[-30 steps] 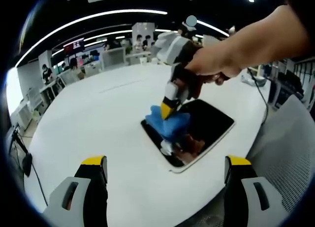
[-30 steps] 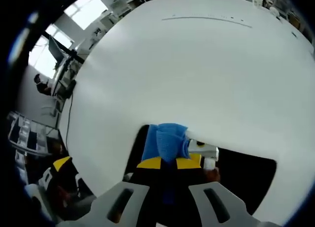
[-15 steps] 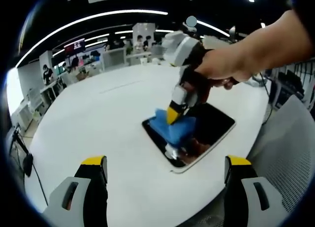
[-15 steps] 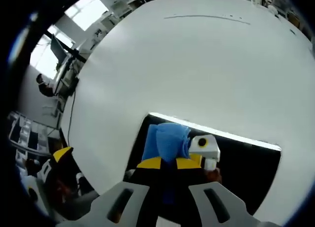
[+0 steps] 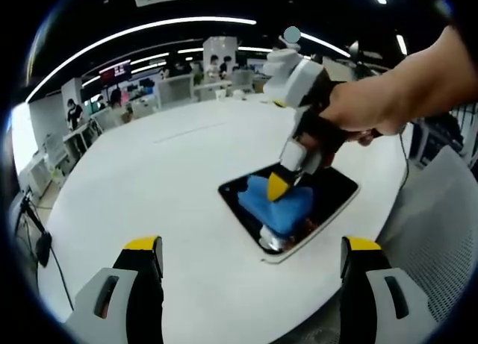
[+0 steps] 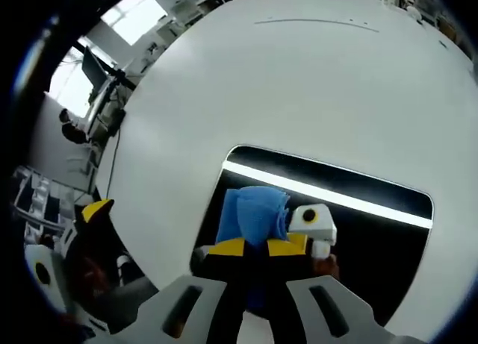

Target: Wipe the mirror surface with the cleaning cloth until all visible marks leave the cleaned area.

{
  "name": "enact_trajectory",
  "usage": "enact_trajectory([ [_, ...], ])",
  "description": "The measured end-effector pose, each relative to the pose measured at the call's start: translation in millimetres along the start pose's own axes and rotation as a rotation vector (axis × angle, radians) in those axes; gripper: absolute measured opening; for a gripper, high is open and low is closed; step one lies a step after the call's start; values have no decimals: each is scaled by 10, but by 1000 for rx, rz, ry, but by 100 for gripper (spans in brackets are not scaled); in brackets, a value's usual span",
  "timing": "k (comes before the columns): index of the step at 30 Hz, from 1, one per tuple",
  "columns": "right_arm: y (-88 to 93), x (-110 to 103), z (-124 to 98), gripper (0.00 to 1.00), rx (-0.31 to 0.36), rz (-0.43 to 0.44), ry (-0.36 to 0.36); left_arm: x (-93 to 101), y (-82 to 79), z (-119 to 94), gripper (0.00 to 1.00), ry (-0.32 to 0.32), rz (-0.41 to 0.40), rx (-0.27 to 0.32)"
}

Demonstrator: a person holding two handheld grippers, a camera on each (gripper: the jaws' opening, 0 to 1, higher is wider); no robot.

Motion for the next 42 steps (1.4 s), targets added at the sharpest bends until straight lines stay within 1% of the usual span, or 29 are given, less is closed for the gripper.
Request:
enact_trajectory([
  [7, 73, -30, 7, 3, -2, -4, -10, -4, -6, -4, 99, -4, 7, 0],
  [14, 197, -83, -18, 3, -10, -2, -27, 7, -6, -14, 99, -2, 14, -4],
  [26, 276, -123, -5, 3, -26, 4, -44, 13, -1, -4, 99, 0, 25, -9],
  [37, 495, -241, -53, 3, -42, -1, -54, 23, 12, 1, 99, 4, 29, -14],
  [42, 534, -254, -64, 3, -46, -4, -58, 25, 19, 4, 99, 5, 31, -17],
])
Point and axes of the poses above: the point that each gripper's makers call its tool centre point, and the gripper's own axes: z roughly forward along the fingers, x roughly to its right, y roughly out of its underside, the point moved 4 cm from there along -z, roughly backward along the fingers, and after that the axes turned 14 degrees about -y, right-handed, at the moved point
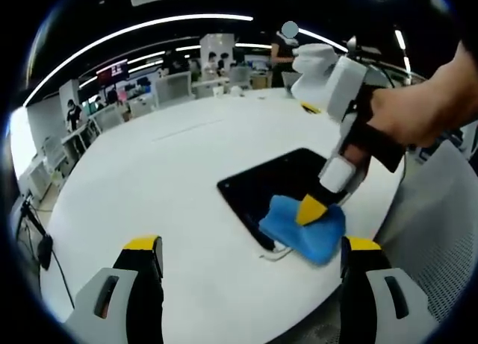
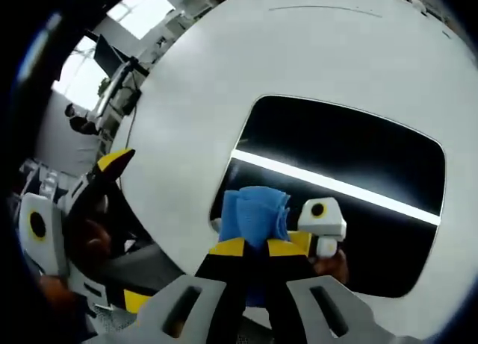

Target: Wipe the mirror surface with the cleaning cloth until all visible marks leave the cleaned area.

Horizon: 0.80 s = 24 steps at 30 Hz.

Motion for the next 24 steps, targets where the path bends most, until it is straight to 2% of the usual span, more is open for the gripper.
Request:
enact_trajectory([
  [16, 19, 34, 30, 3, -1, -4, -20, 2, 15, 1, 99, 1, 2, -6],
  [24, 62, 63, -22, 3, 3, -6, -26, 1, 9, -8, 99, -1, 0, -6],
])
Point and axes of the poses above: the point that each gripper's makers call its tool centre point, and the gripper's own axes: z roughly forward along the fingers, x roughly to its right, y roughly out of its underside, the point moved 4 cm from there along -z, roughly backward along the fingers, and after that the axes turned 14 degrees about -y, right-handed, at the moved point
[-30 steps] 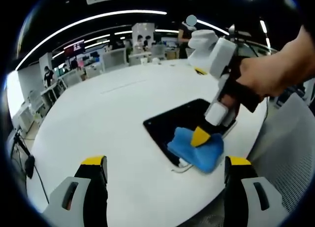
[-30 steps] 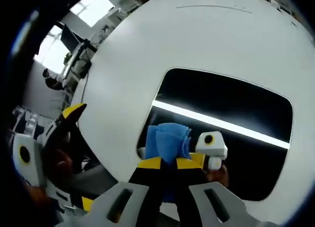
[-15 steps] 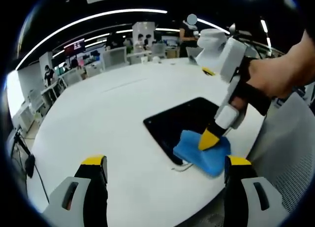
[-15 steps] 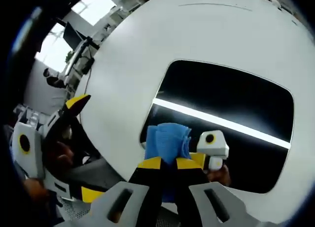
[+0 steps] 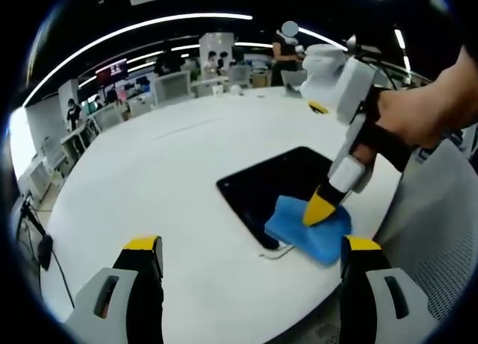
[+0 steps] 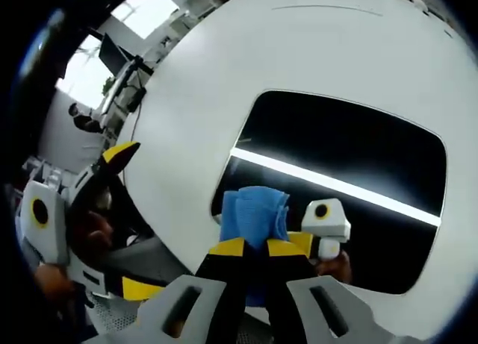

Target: Wipe the mirror surface with the cleaning cloth until all visible marks leave the cleaned area.

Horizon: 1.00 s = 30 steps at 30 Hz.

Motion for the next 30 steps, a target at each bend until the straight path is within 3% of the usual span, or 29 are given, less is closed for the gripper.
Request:
enact_trajectory([
  [30, 92, 255, -222, 3, 25, 43, 8, 35, -11, -3, 99, 15, 9, 0],
])
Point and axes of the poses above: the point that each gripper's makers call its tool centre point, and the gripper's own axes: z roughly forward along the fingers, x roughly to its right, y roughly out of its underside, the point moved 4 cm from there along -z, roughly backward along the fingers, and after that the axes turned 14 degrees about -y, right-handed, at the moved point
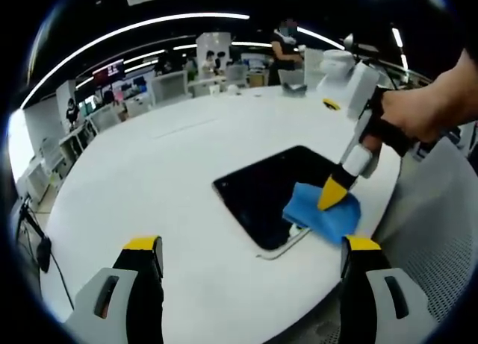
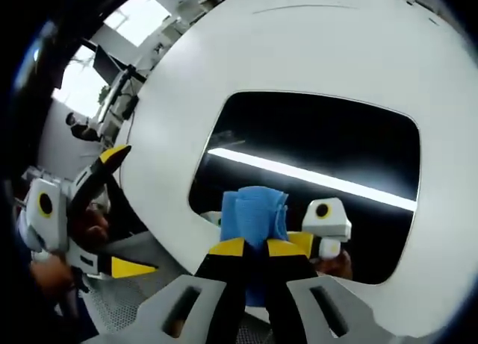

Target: Wipe the mirror surface with the cleaning cloth until all visible marks leave the cleaned area.

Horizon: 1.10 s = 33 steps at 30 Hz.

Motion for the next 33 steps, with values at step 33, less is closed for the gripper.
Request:
enact_trajectory([
  [33, -231, 102, -12, 3, 6, 17, 23, -2, 3, 0, 99, 4, -23, 1],
])
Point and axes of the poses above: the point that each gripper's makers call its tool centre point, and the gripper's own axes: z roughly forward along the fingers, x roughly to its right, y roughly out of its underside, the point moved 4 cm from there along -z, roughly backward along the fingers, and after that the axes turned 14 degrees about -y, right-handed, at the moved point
